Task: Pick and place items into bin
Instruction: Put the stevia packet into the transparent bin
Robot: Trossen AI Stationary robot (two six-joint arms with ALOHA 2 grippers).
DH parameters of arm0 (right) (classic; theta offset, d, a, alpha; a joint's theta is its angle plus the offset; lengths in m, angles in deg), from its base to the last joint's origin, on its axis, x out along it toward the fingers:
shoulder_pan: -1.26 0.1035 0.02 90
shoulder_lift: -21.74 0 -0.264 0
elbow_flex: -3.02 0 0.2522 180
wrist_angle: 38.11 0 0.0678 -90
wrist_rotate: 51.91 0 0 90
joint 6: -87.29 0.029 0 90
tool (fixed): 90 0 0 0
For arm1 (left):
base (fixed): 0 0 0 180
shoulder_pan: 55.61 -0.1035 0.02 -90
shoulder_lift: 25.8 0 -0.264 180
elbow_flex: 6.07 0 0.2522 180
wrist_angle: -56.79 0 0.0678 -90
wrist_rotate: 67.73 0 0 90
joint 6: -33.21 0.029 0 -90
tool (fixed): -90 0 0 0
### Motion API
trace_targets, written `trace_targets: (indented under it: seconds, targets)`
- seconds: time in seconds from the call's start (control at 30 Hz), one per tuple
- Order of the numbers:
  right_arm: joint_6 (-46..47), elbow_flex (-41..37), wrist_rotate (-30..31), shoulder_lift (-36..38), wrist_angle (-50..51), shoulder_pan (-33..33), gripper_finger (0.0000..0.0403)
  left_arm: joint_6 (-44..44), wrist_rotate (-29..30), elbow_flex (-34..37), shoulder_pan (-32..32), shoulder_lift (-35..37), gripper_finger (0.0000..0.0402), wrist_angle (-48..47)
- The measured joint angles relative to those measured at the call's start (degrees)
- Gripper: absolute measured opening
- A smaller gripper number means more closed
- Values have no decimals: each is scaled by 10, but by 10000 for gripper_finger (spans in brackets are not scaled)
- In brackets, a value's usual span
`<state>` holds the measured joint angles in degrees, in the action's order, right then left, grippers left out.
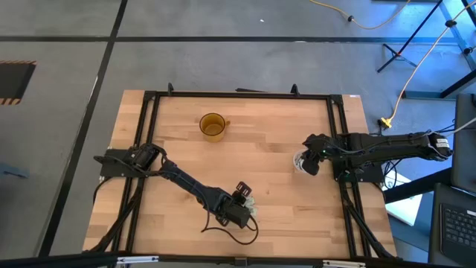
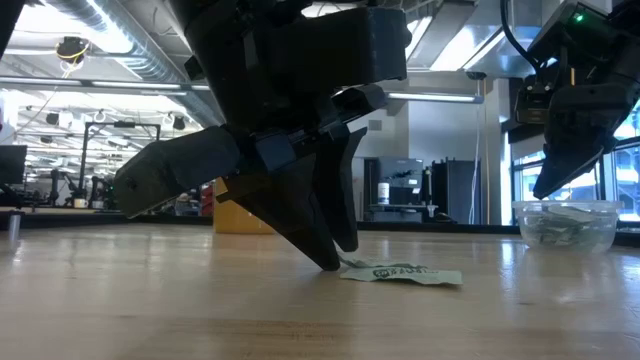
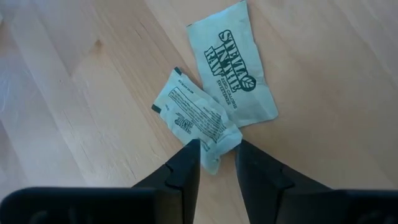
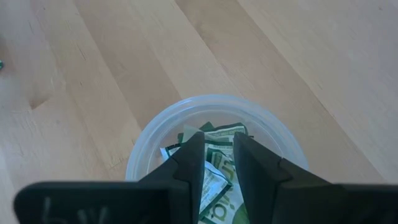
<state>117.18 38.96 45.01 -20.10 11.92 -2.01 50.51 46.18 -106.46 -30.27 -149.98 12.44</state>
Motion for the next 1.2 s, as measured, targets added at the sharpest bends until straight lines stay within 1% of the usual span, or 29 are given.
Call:
trace_targets:
  seconds: [0.1, 0.33, 0.43, 0.53, 0.63, 0.77, 0.83, 1.03, 1.2]
  targets:
    - [0, 0, 0, 0, 0, 0, 90, 0, -2, 0, 0, 0, 82, 0]
    - [0, 0, 0, 0, 0, 0, 90, 0, -2, 0, -3, -1, 25, 2]
    - [0, 0, 0, 0, 0, 0, 90, -2, -10, 0, -5, -1, 6, 1]
    - [1, 0, 0, 0, 0, 0, 90, -1, -11, 0, -8, -1, 3, 1]
    - [24, 1, -3, 0, 2, 0, 90, -1, 0, 0, -8, -1, 2, -1]
    - [27, 24, -10, 0, 5, 0, 90, -10, 11, 1, -10, 7, 2, -16]
    - [14, 39, -11, 0, 9, 0, 90, -24, 8, 1, -14, 17, 2, -33]
    - [-62, 72, -11, 0, -5, 2, 90, -74, -44, 1, -46, 60, 2, -41]
    - [-159, 73, -22, -3, -81, 12, 90, -94, -115, 1, -98, 74, 1, 16]
